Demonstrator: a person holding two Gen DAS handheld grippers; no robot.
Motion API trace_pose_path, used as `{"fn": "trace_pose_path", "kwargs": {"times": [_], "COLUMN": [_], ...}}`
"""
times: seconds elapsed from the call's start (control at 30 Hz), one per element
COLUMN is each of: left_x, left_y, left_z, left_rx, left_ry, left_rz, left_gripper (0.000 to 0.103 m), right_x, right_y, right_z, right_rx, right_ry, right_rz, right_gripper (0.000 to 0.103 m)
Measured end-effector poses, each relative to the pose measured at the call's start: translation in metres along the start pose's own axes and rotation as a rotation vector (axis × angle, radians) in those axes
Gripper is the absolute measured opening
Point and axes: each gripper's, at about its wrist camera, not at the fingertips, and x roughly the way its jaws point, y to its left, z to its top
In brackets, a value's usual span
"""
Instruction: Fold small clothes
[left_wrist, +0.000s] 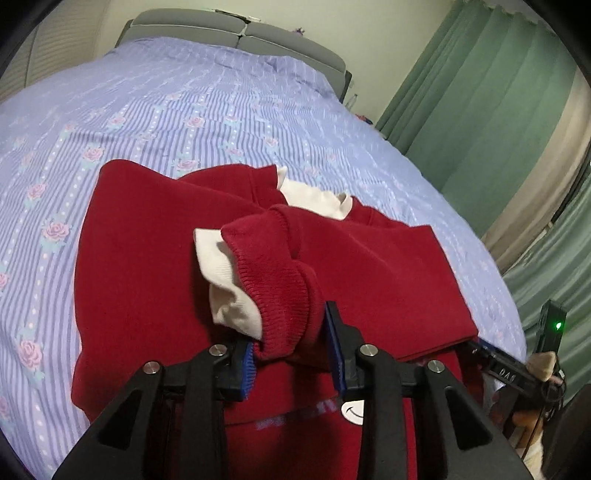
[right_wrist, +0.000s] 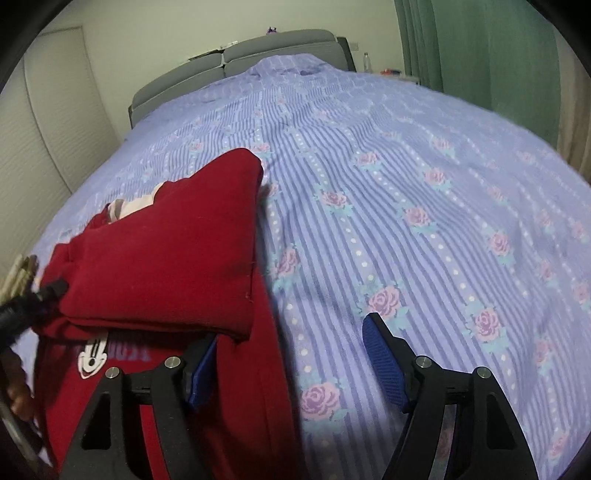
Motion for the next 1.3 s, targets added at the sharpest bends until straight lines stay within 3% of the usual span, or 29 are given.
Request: {"fn": "trace_pose_path", "kwargs": {"times": [0.07, 0.13, 0.17, 0.27, 0.43, 0.57, 0.73, 0.9, 1.03, 1.23, 1.3], "left_x": [-0.001, -0.008, -0.017, -0.052, -0.111, -0.152, -0.184, -0.193, -0.196, -0.188, -0.179], "left_y": [-0.006, -0.013, -0.017, -0.029, -0.050, -0.051, -0.047, -0.042, -0.034, -0.013, -0.007], "left_z": [0.001, 0.002, 0.003, 0.000, -0.029, -0.064, -0.110, -0.147, -0.170, -0.190, -0.193], "left_rx": [0.041, 0.069, 0.082, 0.128, 0.203, 0.160, 0.129, 0.145, 0.152, 0.092, 0.065], "left_ry": [0.020, 0.032, 0.020, -0.055, -0.109, -0.121, -0.135, -0.107, -0.100, -0.024, 0.016], "left_rz": [0.026, 0.069, 0.102, 0.144, 0.196, 0.193, 0.200, 0.228, 0.239, 0.199, 0.183], "left_gripper": [0.043, 0.055, 0.061, 0.068, 0.070, 0.072, 0.077, 0.077, 0.077, 0.075, 0.067], "right_x": [0.001, -0.001, -0.003, -0.028, -0.098, -0.137, -0.172, -0.182, -0.177, -0.163, -0.156], "right_y": [0.002, 0.009, 0.012, 0.022, 0.040, 0.059, 0.069, 0.058, 0.052, 0.031, 0.027], "right_z": [0.001, 0.001, 0.001, 0.000, -0.018, -0.040, -0.088, -0.135, -0.165, -0.172, -0.175], "right_rx": [-0.015, -0.045, -0.053, -0.060, 0.008, -0.020, -0.021, 0.043, 0.020, 0.122, 0.146], "right_ry": [0.007, 0.021, 0.034, 0.046, -0.106, -0.179, -0.223, -0.215, -0.177, -0.104, -0.066], "right_rz": [-0.008, -0.037, -0.051, -0.106, -0.091, -0.153, -0.132, -0.107, -0.133, -0.076, -0.073], "right_gripper": [0.072, 0.072, 0.072, 0.074, 0.074, 0.074, 0.074, 0.074, 0.074, 0.074, 0.071]}}
